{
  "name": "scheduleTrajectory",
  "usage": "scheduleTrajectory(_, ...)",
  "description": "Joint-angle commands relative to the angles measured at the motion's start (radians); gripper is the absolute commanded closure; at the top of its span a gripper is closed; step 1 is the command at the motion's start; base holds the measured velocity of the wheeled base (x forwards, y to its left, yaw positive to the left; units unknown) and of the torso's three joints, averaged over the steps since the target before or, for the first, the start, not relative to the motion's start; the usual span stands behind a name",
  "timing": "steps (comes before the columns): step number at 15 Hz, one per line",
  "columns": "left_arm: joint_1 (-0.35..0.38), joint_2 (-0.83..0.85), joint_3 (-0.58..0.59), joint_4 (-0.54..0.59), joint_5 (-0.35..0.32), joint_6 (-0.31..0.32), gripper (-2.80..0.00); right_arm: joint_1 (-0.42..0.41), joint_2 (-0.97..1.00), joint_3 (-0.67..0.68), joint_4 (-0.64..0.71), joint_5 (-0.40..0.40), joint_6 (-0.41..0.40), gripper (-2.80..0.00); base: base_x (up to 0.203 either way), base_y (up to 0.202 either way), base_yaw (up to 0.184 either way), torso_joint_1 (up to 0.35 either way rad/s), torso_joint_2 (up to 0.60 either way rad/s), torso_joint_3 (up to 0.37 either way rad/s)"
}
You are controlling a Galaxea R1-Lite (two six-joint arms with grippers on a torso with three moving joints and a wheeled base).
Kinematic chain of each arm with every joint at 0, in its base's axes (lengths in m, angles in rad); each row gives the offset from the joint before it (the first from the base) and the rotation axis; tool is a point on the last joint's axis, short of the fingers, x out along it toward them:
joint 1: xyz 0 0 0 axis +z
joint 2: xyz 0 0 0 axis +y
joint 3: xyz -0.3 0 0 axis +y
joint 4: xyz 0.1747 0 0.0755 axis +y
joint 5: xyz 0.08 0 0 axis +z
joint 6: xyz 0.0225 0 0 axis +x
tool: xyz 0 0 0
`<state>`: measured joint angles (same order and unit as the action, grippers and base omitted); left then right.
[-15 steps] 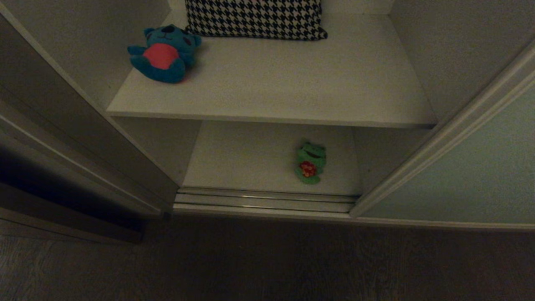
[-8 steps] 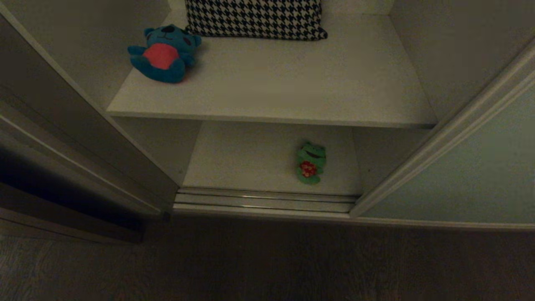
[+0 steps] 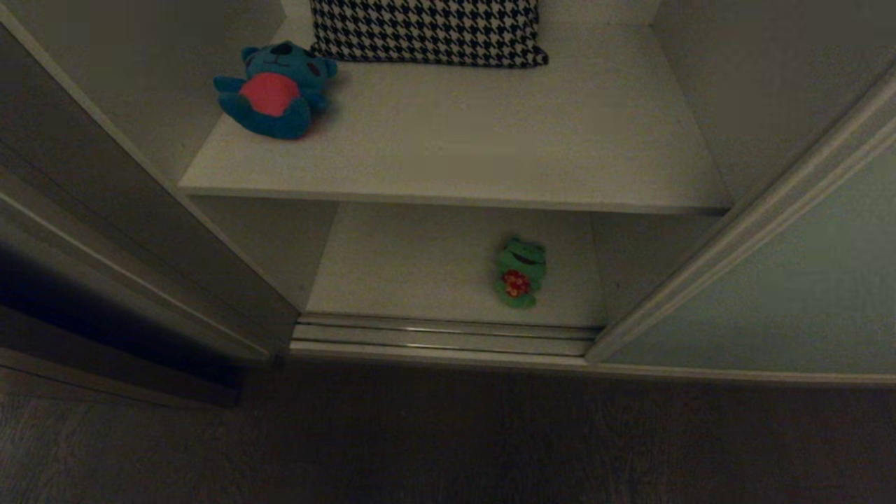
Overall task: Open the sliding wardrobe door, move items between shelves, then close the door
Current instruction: Place the green doll on the higher shelf
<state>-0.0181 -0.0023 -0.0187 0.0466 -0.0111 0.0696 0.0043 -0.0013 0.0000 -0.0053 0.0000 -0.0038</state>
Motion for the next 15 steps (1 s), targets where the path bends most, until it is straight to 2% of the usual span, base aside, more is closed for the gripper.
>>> scheduleTrajectory(1,0.0,0.005,0.0,0.001,0.001,-0.001,0.0,0.0,-0.003,0.0,-0.001,0.0,-0.001,0.0,0.0,0.0,0.0,0.0,0.0,0.0)
scheduleTrajectory(15,0.0,0.005,-0.001,0.001,-0.001,-0.001,0.0,0.0,-0.003,0.0,-0.001,0.0,-0.001,0.0,0.0,0.0,0.0,0.0,0.0,0.0)
